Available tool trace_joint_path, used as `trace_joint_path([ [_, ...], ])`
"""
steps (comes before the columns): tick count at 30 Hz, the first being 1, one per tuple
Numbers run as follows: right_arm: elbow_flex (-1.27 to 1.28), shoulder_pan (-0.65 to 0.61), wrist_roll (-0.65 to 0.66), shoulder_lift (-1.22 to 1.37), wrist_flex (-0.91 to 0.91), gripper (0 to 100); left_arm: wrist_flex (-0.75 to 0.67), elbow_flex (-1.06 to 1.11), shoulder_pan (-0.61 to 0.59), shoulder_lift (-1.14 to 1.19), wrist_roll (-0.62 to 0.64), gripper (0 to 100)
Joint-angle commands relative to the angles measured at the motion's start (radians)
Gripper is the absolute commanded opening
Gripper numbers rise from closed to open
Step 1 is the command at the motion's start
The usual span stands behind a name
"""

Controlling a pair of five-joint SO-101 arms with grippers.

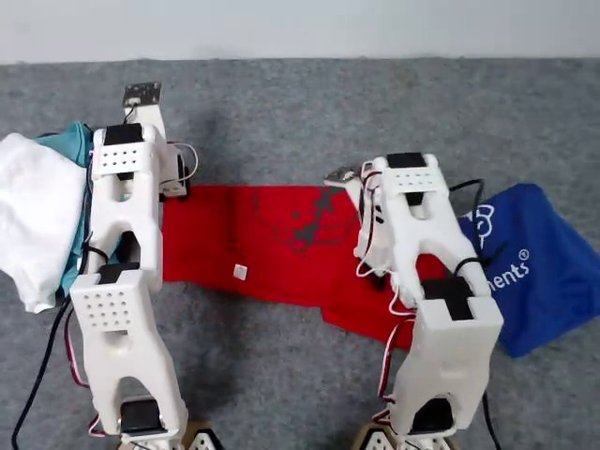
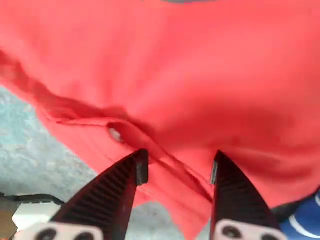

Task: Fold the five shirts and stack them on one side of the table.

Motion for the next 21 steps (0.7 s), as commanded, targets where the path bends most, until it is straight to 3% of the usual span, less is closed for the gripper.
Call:
trace_joint_path([
  [1, 0.005, 0.002, 0.032, -0.128, 0.039, 21.1, 0.126, -0.122, 0.006, -0.026, 0.003, 12],
  [4, 0.043, -0.004, 0.110, -0.223, 0.099, 21.1, 0.302, -0.260, 0.020, -0.026, 0.002, 12],
  [8, 0.161, 0.015, 0.253, -0.340, 0.110, 21.1, 0.313, -0.300, 0.006, -0.049, -0.003, 12],
  [12, 0.313, 0.085, 0.405, -0.414, 0.058, 21.1, 0.313, -0.219, 0.009, -0.140, -0.063, 12],
  [21, 0.560, 0.174, 0.525, -0.424, -0.214, 17.6, 0.313, 0.045, 0.064, -0.537, -0.074, 12],
])
